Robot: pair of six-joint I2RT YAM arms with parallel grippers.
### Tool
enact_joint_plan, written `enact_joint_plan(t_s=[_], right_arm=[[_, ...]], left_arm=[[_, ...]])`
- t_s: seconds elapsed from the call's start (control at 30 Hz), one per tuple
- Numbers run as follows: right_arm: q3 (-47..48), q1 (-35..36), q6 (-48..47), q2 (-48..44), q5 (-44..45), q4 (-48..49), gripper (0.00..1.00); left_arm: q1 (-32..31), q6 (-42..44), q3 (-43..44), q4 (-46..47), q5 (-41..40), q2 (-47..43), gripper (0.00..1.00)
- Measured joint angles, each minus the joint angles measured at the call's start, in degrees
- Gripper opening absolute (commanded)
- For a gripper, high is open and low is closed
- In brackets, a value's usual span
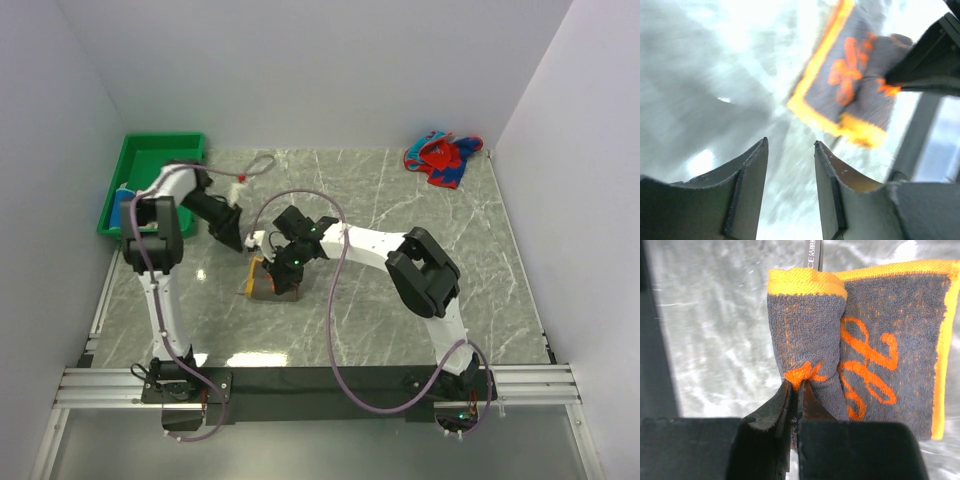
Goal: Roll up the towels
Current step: Roll the towel
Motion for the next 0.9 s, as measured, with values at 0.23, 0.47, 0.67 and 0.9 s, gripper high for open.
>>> enact_joint_plan(t_s=[0.23, 0.47, 0.67, 0.9], right_arm=[[5.4, -3.0, 6.3, 5.4, -11.0, -6.6, 0.0], [12.2, -7.5, 10.9, 14.1, -25.1, -12.0, 0.0], [17.4, -8.5, 11.5, 19.1, -30.4, -17.4, 0.0], [21.4, -8.9, 12.7, 22.4, -32.4, -21.5, 0.0]], left_arm=[[11.1, 0.3, 2.4, 4.0, 0.5, -8.9, 0.52], [10.1, 4.6, -26.5, 15.0, -1.7, -40.0, 0.61], [-7.3, 5.3, -46.5, 25.5, -5.5, -58.0, 0.64], [-19.4, 4.8, -60.7, 39.1, -12.0, -65.5, 0.65]])
